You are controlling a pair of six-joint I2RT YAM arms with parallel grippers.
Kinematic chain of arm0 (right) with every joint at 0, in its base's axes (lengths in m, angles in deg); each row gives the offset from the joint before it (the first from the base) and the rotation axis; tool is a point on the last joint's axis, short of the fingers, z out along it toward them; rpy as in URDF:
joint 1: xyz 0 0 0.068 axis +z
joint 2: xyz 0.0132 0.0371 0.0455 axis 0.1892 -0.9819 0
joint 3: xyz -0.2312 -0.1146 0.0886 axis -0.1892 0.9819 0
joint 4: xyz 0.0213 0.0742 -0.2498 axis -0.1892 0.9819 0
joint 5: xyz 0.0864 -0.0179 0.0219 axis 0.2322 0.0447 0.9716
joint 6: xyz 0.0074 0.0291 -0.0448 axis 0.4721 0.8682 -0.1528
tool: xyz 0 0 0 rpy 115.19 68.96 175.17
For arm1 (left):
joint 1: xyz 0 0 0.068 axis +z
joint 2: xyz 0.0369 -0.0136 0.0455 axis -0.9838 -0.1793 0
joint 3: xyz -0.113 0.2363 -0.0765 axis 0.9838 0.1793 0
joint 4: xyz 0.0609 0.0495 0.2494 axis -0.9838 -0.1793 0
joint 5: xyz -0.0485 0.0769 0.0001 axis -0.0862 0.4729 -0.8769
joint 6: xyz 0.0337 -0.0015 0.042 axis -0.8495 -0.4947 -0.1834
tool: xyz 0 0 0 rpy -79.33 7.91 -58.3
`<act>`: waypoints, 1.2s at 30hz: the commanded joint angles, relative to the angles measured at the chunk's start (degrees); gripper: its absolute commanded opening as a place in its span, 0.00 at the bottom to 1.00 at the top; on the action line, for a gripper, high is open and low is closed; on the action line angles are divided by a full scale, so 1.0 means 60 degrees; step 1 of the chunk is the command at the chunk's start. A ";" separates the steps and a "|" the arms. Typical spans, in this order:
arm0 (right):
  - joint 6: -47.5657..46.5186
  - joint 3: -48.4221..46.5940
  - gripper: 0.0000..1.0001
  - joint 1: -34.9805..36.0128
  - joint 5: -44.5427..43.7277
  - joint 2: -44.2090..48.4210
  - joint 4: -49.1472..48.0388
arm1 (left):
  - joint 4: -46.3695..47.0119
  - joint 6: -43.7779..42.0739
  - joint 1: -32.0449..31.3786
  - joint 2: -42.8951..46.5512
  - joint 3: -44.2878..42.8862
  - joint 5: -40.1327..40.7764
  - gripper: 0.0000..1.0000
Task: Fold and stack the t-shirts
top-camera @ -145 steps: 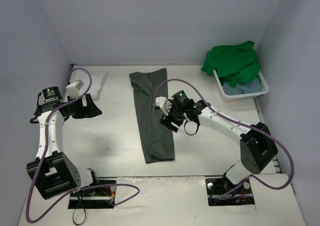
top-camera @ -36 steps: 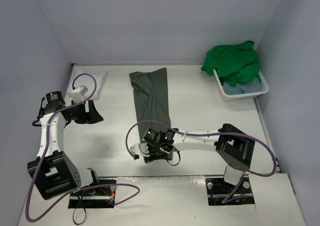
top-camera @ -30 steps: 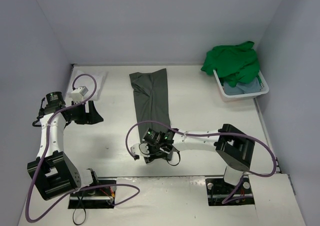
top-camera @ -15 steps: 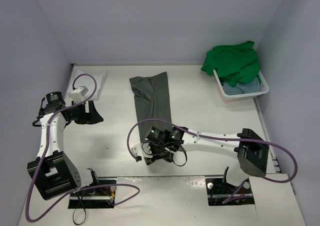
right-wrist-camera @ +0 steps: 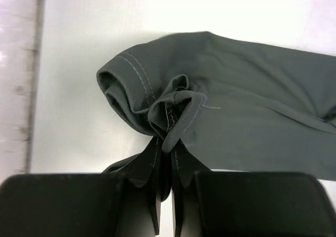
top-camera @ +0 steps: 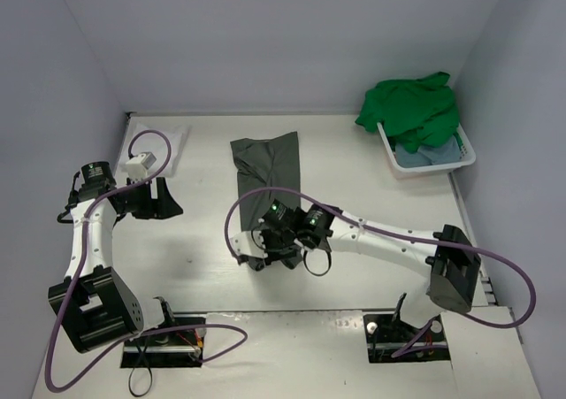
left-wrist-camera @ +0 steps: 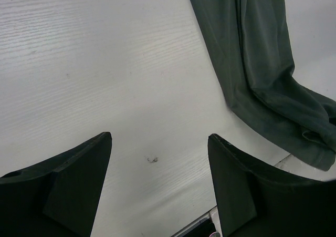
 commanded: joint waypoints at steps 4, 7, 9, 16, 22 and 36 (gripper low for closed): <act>-0.1040 -0.1487 0.00 -0.1259 0.0510 -0.0948 -0.0009 | 0.0010 -0.0271 0.0068 0.0023 -0.0434 -0.0286 0.68; -0.1274 -0.2116 0.00 -0.1684 0.0728 -0.1476 -0.0009 | -0.0004 -0.0286 0.0068 0.0022 -0.0419 -0.0272 0.68; -0.1377 -0.2381 0.00 -0.1904 0.0802 -0.1770 -0.0009 | -0.0005 -0.0271 0.0054 0.0022 -0.0419 -0.0286 0.68; -0.1729 -0.3436 0.00 -0.2621 0.1124 -0.3175 -0.0009 | -0.0019 -0.0300 0.0068 0.0023 -0.0419 -0.0330 0.68; -0.1890 -0.4315 0.00 -0.3178 0.1286 -0.4202 -0.0009 | -0.0034 -0.0300 0.0068 0.0008 -0.0419 -0.0374 0.68; -0.1847 -0.5385 0.22 -0.3867 0.1549 -0.5404 -0.0214 | -0.0092 -0.0300 0.0068 -0.0065 -0.0449 -0.0418 0.68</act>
